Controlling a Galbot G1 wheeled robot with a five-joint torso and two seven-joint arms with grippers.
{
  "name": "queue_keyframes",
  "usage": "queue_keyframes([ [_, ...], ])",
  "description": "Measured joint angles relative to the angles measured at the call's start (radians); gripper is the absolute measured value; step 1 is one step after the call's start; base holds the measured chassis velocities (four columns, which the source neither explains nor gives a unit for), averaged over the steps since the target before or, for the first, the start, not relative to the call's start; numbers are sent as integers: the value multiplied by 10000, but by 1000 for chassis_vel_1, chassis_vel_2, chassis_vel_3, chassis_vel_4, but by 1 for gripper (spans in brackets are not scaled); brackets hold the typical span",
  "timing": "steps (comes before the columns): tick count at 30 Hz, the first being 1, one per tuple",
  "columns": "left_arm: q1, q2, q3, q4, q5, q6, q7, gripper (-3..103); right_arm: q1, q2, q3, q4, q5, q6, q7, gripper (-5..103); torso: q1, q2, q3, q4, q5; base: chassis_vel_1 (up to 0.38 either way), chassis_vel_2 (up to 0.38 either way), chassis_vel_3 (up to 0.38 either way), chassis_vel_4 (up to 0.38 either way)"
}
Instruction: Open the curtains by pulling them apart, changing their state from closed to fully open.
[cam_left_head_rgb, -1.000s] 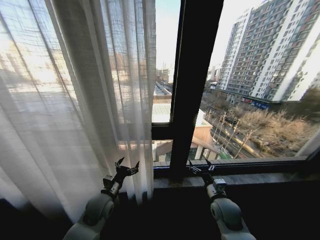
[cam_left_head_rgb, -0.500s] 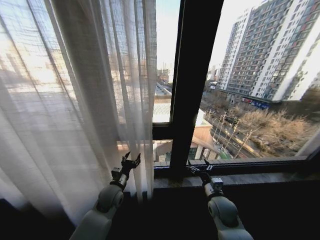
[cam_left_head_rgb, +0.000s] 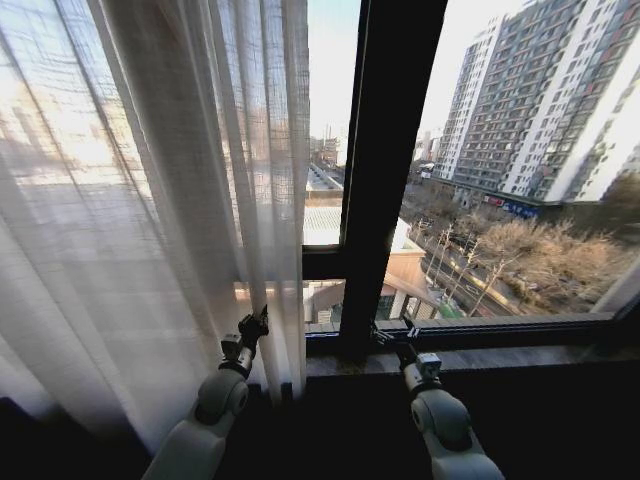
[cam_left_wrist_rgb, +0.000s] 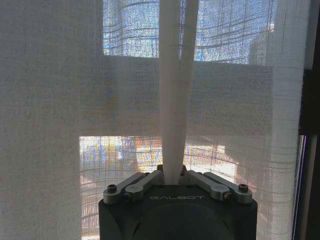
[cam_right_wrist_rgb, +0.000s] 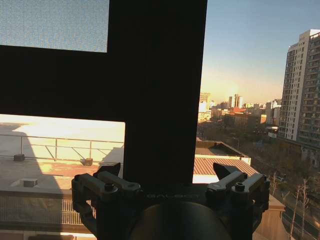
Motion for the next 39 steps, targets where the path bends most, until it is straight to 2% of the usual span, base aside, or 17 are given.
queue_keyframes([
  [2,66,45,-92,-79,-8,52,-23,1,43,20,-60,-2,-11,-3,31,100,0,0,0,0,0,0,0,0,0],
  [6,113,119,-191,-184,-53,125,-71,0,37,20,-69,21,-320,-24,-79,100,0,0,0,0,0,0,0,0,0],
  [21,566,241,-653,-677,-145,228,-96,0,-58,60,-330,198,-765,-37,-128,100,1,0,0,-1,1,29,30,-29,-22],
  [31,1025,331,-1008,-1051,-141,222,-74,0,-139,88,-514,306,-824,-51,-105,100,-2,0,-1,4,0,227,247,-222,-242],
  [39,1307,317,-1113,-1285,-115,209,-62,0,-190,55,-550,434,-827,-53,-105,100,-1,0,-1,0,-3,311,310,-339,-311],
])
